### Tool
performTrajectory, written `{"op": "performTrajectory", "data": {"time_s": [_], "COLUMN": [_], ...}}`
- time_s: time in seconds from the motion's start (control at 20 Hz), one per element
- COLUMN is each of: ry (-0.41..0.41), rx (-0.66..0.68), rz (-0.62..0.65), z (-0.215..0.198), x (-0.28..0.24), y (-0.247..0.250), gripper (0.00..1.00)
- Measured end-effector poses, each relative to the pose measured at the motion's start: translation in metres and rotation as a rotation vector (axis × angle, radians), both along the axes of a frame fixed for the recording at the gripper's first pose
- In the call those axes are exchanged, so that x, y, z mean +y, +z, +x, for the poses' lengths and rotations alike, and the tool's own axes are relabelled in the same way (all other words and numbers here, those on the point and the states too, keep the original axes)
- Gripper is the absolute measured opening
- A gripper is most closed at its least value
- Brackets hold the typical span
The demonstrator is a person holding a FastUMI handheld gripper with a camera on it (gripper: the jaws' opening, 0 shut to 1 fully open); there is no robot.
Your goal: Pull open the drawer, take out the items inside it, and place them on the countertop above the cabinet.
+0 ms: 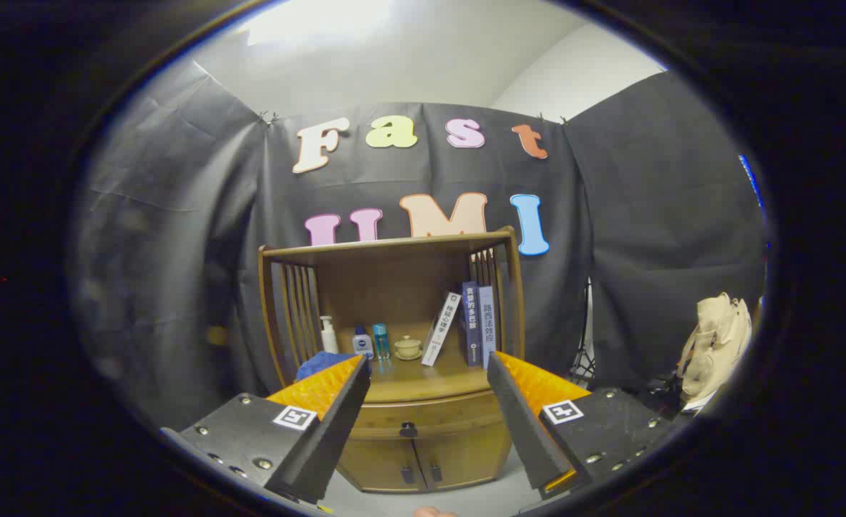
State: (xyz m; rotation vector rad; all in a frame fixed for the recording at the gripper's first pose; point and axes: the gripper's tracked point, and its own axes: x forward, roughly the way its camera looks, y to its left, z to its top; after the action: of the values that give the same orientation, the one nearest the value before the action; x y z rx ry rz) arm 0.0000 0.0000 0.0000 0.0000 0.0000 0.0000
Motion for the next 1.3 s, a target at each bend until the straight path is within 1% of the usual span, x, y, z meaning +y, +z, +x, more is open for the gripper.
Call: {"op": "performTrajectory", "data": {"time_s": [0.5,0.7,0.85,1.05,1.3], "ry": [-0.012,-0.002,-0.014,-0.012,-0.006], "rx": [0.021,0.025,0.043,0.062,0.071], "rz": [-0.021,-0.026,-0.040,-0.011,-0.023], "z": [0.007,0.010,0.012,0.016,0.019], "x": [-0.003,-0.003,-0.012,-0.013,-0.017], "y": [-0.022,-0.034,-0.048,-0.059,-0.068], "gripper": [0.99,0.99,0.99,0.99,0.99]}}
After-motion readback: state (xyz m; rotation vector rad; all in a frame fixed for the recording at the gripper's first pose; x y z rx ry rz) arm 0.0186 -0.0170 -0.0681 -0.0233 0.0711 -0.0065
